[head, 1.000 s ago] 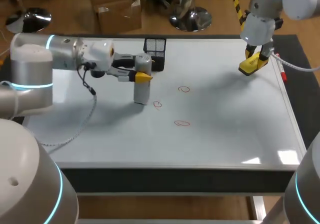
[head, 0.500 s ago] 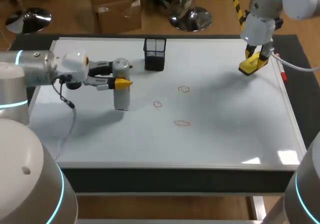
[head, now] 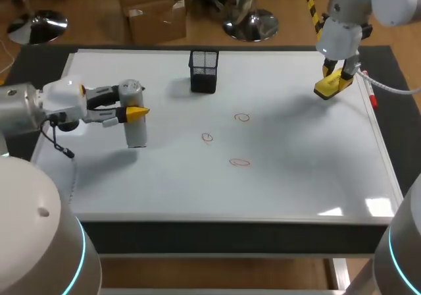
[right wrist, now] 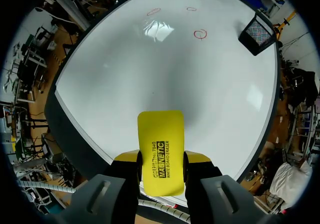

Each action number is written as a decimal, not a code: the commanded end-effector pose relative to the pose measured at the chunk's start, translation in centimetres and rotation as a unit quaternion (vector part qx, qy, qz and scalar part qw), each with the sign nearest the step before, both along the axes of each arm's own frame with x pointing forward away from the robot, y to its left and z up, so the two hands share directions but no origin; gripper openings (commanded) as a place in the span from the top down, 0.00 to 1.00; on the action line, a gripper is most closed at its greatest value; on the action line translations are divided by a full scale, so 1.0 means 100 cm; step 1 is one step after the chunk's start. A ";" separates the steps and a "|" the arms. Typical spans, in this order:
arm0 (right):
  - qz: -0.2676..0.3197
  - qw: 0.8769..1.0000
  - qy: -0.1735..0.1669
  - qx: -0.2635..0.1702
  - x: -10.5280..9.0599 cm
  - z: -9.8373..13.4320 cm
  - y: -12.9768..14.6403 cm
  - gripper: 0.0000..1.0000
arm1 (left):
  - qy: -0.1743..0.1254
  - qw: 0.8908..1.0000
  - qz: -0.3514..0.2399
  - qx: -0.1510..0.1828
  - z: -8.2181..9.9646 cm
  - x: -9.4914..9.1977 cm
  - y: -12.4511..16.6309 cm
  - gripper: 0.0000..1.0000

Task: Pick up the inspection probe, press it on each red-marked spot on the whiteboard one by one, put down the probe, pick up the eraser, and wipe off all the red marks.

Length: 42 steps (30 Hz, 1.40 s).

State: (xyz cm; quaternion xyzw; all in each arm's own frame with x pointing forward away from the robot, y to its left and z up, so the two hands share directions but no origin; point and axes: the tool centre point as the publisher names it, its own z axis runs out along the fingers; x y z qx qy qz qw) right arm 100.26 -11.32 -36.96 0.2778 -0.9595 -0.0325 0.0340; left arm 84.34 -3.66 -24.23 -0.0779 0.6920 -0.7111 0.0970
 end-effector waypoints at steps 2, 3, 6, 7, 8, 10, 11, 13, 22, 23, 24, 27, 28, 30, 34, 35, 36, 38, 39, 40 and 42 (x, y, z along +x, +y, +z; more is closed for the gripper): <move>0.001 1.000 0.001 -0.002 0.000 0.001 0.000 1.00 | -0.007 0.998 0.064 -0.002 0.006 -0.005 0.010 1.00; 0.001 1.000 0.001 -0.002 0.000 0.001 0.000 1.00 | -0.008 0.998 0.068 -0.003 0.007 -0.004 0.011 1.00; 0.001 1.000 0.001 -0.002 0.000 0.001 0.000 1.00 | -0.012 0.997 0.077 -0.005 0.009 -0.001 0.017 1.00; 0.001 1.000 0.001 -0.002 0.000 0.001 0.000 1.00 | -0.013 0.997 0.078 -0.005 0.009 -0.001 0.019 1.00; 0.001 1.000 0.001 -0.002 0.000 0.001 0.000 1.00 | -0.014 0.997 0.081 -0.006 0.009 0.001 0.021 1.00; 0.001 1.000 0.001 -0.002 0.000 0.001 0.000 1.00 | -0.016 0.996 0.082 -0.007 0.010 0.003 0.025 1.00; 0.001 1.000 0.001 -0.002 0.000 0.001 0.000 1.00 | -0.017 0.996 0.083 -0.007 0.010 0.004 0.026 1.00; 0.001 1.000 0.001 -0.002 0.000 0.001 0.000 1.00 | -0.019 0.996 0.084 -0.006 0.011 0.004 0.027 1.00; 0.001 1.000 0.001 -0.002 0.000 0.001 0.000 1.00 | -0.022 0.996 0.081 -0.004 0.012 0.007 0.030 1.00; 0.001 1.000 0.001 -0.002 0.000 0.001 0.000 1.00 | -0.022 0.996 0.081 -0.004 0.012 0.007 0.030 1.00; 0.001 1.000 0.001 -0.002 0.000 0.001 0.000 1.00 | -0.022 0.996 0.081 -0.004 0.012 0.007 0.030 1.00; 0.001 1.000 0.001 -0.002 0.000 0.001 0.000 1.00 | -0.022 0.996 0.081 -0.004 0.012 0.007 0.030 1.00; 0.001 1.000 0.001 -0.002 0.000 0.001 0.000 1.00 | -0.022 0.996 0.081 -0.004 0.012 0.007 0.030 1.00; 0.001 1.000 0.001 -0.002 0.000 0.001 0.000 1.00 | -0.022 0.996 0.081 -0.004 0.012 0.007 0.030 1.00; 0.001 1.000 0.001 -0.002 0.000 0.001 0.000 1.00 | -0.022 0.996 0.081 -0.004 0.012 0.007 0.030 1.00; 0.001 1.000 0.001 -0.002 0.000 0.001 0.000 1.00 | -0.022 0.996 0.081 -0.004 0.012 0.007 0.030 1.00; 0.001 1.000 0.001 -0.002 0.000 0.001 0.000 1.00 | -0.022 0.996 0.081 -0.004 0.012 0.007 0.030 1.00; 0.009 1.000 0.003 -0.011 -0.002 0.001 0.006 1.00 | -0.022 0.996 0.081 -0.004 0.012 0.007 0.030 1.00; 0.019 1.000 0.007 -0.022 -0.003 -0.001 0.009 1.00 | -0.022 0.996 0.081 -0.004 0.012 0.007 0.030 1.00; 0.028 0.999 0.009 -0.032 -0.006 -0.001 0.017 1.00 | -0.022 0.996 0.081 -0.004 0.012 0.007 0.030 1.00; 0.047 0.998 0.009 -0.047 -0.011 0.001 0.030 1.00 | -0.022 0.996 0.081 -0.004 0.012 0.007 0.030 1.00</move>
